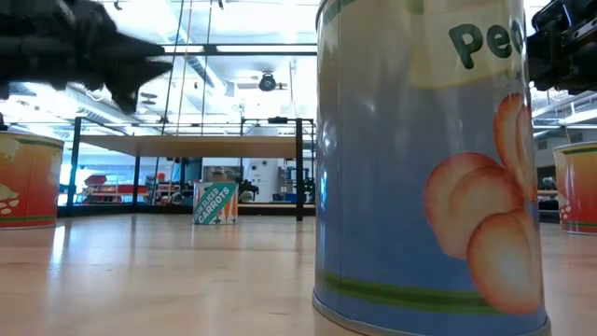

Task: Pick and place cans onto a shelf
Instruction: Put the left large canned corn on the shelf

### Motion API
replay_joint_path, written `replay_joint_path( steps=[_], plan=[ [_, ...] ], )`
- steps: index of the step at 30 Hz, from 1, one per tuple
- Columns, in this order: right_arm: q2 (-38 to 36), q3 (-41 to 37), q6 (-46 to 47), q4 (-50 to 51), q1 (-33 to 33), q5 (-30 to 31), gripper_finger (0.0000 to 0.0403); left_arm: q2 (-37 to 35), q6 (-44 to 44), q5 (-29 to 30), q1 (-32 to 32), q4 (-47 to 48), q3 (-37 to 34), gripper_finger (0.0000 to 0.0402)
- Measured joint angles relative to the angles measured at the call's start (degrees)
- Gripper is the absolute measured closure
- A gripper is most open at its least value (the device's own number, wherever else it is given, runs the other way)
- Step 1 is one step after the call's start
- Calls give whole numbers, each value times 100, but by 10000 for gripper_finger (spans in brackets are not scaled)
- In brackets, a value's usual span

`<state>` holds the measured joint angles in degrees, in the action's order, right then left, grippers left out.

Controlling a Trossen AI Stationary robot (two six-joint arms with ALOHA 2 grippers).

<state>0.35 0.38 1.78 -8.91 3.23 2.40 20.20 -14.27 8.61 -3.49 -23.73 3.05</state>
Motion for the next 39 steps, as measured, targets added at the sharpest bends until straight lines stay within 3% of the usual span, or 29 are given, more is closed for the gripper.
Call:
replay_joint_path(
  steps=[3,11,16,19,25,30,39],
  plan=[
    [-2,1,0,0,2,-1,386,210,-40,-117,-90,1123,930,260],
    [1,-1,0,0,1,2,386,1984,-786,-34,-358,6259,4012,260],
    [1,-2,0,0,0,-1,386,3069,-1234,-68,-332,8701,5489,256],
    [1,1,0,0,0,-1,386,3499,-1659,-270,-289,9825,6016,234],
    [-1,-1,0,0,-1,0,386,3777,-2595,-998,-191,11155,5936,133],
    [1,1,0,0,-1,1,386,3793,-2340,-1603,-161,10954,5266,56],
    [0,-2,0,0,0,-1,386,3897,-1634,-1698,-378,10552,4536,48]
  ],
)
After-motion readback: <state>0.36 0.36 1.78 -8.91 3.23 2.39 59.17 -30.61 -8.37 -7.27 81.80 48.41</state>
